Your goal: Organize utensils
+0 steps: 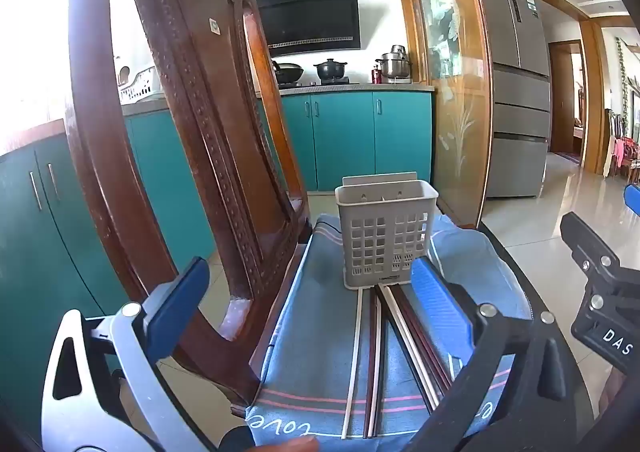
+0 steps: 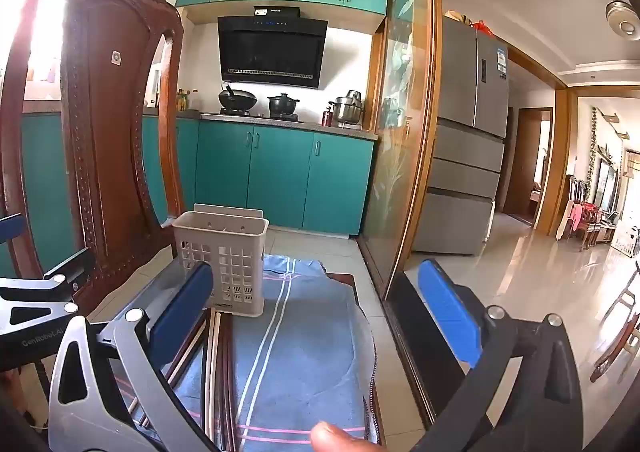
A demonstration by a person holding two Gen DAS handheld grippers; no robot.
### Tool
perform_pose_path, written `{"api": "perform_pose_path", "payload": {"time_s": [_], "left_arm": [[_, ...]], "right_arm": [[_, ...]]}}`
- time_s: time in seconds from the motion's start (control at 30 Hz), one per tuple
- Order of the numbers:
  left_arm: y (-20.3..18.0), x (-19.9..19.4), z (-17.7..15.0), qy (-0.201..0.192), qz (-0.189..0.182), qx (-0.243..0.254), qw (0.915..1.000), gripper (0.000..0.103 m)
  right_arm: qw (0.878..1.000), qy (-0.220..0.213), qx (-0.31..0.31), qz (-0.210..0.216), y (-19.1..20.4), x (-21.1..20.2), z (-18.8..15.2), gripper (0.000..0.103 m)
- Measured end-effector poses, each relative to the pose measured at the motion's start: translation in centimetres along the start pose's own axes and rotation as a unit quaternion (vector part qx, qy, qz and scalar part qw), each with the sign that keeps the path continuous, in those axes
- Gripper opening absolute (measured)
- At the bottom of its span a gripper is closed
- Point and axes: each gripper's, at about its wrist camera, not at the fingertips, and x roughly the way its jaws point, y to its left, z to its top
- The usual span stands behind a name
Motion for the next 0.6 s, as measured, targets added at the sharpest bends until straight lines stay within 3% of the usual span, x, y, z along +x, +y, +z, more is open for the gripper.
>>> {"api": "perform_pose_path", "payload": {"time_s": [0.6], "left_arm": [[0.07,0.17,0.09,0.005,-0.003,-0.004,1.0000,0.100]], "right_arm": [[1.000,0.004,-0.003,0.000,0.36,0.15,-0.42,0.101]]}}
